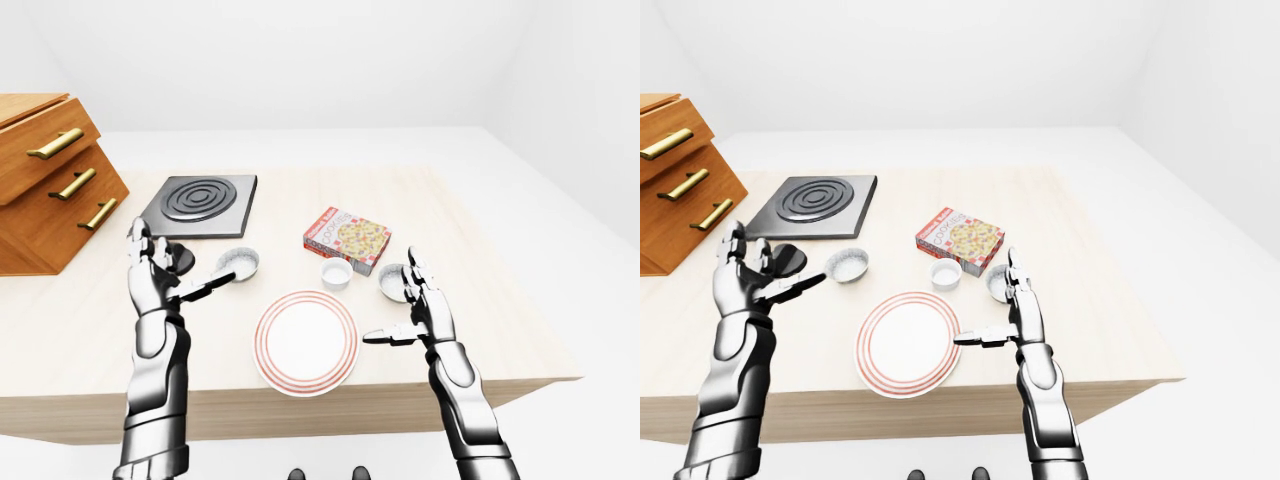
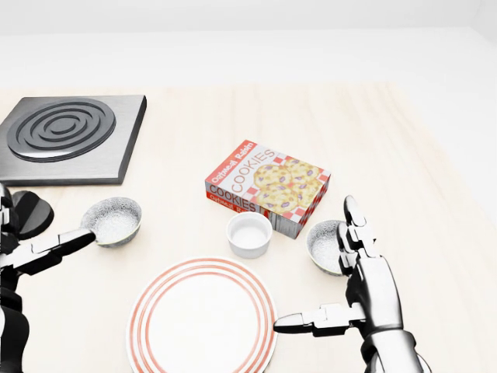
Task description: Pick the akita bowl next to the plate and place it on the plate.
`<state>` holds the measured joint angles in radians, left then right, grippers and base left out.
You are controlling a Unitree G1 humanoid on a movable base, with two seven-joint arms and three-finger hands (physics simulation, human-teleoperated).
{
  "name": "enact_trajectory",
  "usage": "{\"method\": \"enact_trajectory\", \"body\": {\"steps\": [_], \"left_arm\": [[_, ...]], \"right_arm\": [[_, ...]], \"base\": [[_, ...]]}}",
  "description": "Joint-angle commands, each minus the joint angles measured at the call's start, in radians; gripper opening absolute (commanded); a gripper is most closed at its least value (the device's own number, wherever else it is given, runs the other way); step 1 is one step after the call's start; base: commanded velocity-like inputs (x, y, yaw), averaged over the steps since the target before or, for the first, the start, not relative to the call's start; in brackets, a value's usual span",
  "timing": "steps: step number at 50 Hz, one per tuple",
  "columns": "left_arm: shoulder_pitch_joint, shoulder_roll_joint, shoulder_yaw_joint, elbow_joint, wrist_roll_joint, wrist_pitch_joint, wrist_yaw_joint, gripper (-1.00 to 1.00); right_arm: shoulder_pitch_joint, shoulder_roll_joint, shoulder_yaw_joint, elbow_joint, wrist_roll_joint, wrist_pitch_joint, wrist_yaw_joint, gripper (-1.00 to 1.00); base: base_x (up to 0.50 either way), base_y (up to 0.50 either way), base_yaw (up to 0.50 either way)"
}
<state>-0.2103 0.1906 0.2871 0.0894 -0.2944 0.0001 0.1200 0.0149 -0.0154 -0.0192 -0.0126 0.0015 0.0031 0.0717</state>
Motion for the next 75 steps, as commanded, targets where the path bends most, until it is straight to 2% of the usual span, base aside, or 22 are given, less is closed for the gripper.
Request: {"method": "enact_trajectory", "body": {"steps": [1,13,16,17,21,22,26,29,34,35,37,41,43,47,49,51,56,59,61,65,73,75], "left_arm": [[-0.050,0.064,0.047,0.073,-0.098,-0.007,0.059,1.00],[-0.046,0.063,0.042,0.076,-0.096,-0.014,0.056,1.00],[-0.047,0.061,0.040,0.090,-0.091,-0.027,0.048,1.00],[-0.047,0.061,0.039,0.089,-0.090,-0.026,0.049,1.00],[-0.045,0.061,0.038,0.083,-0.089,-0.024,0.049,1.00],[-0.037,0.058,0.035,0.063,-0.088,-0.011,0.052,1.00],[-0.037,0.054,0.038,0.058,-0.084,-0.007,0.050,1.00],[-0.038,0.055,0.038,0.060,-0.083,-0.008,0.049,1.00],[-0.042,0.056,0.038,0.073,-0.083,-0.016,0.047,1.00],[-0.044,0.056,0.038,0.087,-0.082,-0.027,0.043,1.00],[-0.039,0.056,0.037,0.062,-0.084,-0.008,0.051,1.00],[-0.042,0.055,0.038,0.078,-0.082,-0.021,0.045,1.00],[-0.040,0.056,0.038,0.067,-0.084,-0.012,0.049,1.00],[-0.040,0.056,0.039,0.067,-0.084,-0.012,0.049,1.00],[-0.035,0.055,0.039,0.054,-0.085,-0.005,0.052,1.00],[-0.039,0.055,0.039,0.066,-0.083,-0.013,0.048,1.00],[-0.037,0.055,0.040,0.057,-0.084,-0.006,0.051,1.00],[-0.039,0.054,0.039,0.070,-0.083,-0.017,0.047,1.00],[-0.038,0.055,0.039,0.061,-0.084,-0.010,0.050,1.00],[-0.042,0.056,0.039,0.077,-0.084,-0.021,0.047,1.00],[-0.036,0.055,0.039,0.052,-0.084,-0.002,0.054,1.00],[-0.037,0.054,0.039,0.057,-0.083,-0.006,0.051,1.00]], "right_arm": [[-0.001,0.000,0.000,0.000,-0.003,0.000,-0.002,1.00],[0.002,0.000,0.003,0.004,-0.011,-0.008,-0.005,1.00],[0.001,0.000,0.003,0.011,-0.014,-0.015,-0.006,1.00],[0.002,0.000,0.003,0.002,-0.015,-0.006,-0.007,1.00],[0.000,-0.001,0.002,0.006,-0.016,-0.008,-0.007,1.00],[-0.160,-0.215,-0.147,0.217,-0.492,-0.090,-0.354,1.00],[-0.175,-0.239,-0.167,0.255,-0.643,-0.090,-0.450,1.00],[-0.177,-0.239,-0.181,0.238,-0.654,-0.090,-0.440,1.00],[-0.177,-0.262,-0.183,0.229,-0.769,-0.090,-0.500,1.00],[-0.177,-0.265,-0.185,0.236,-0.783,-0.090,-0.515,1.00],[-0.179,-0.265,-0.188,0.233,-0.788,-0.090,-0.516,1.00],[-0.177,-0.274,-0.179,0.243,-0.858,-0.090,-0.564,1.00],[-0.173,-0.271,-0.179,0.232,-0.869,-0.090,-0.566,1.00],[-0.176,-0.273,-0.176,0.245,-0.892,-0.090,-0.589,1.00],[-0.171,-0.277,-0.159,0.255,-0.957,-0.090,-0.595,1.00],[-0.172,-0.278,-0.156,0.269,-0.971,-0.090,-0.595,1.00],[-0.168,-0.275,-0.128,0.283,-1.058,-0.090,-0.595,1.00],[-0.165,-0.272,-0.123,0.280,-1.079,-0.090,-0.595,1.00],[-0.164,-0.273,-0.117,0.288,-1.100,-0.090,-0.595,1.00],[-0.159,-0.265,-0.100,0.290,-1.129,-0.090,-0.595,1.00],[-0.160,-0.251,-0.068,0.329,-1.179,-0.090,-0.595,1.00],[-0.160,-0.249,-0.061,0.324,-1.186,-0.090,-0.595,1.00]], "base": [[0.00,0.00,0.00],[0.00,0.00,0.00],[0.00,0.00,0.00],[0.00,0.00,0.00],[0.00,0.00,0.00],[0.00,0.00,0.00],[0.00,0.00,0.00],[0.00,0.00,0.00],[0.00,0.00,0.00],[0.00,0.00,0.00],[0.00,0.00,0.00],[0.00,0.00,0.00],[0.00,0.00,0.00],[0.00,0.00,0.00],[0.00,0.00,0.00],[0.00,0.00,0.00],[0.00,0.00,0.00],[0.00,0.00,0.00],[0.00,0.00,0.00],[0.00,0.00,0.00],[0.00,0.00,0.00],[0.00,0.00,0.00]]}}
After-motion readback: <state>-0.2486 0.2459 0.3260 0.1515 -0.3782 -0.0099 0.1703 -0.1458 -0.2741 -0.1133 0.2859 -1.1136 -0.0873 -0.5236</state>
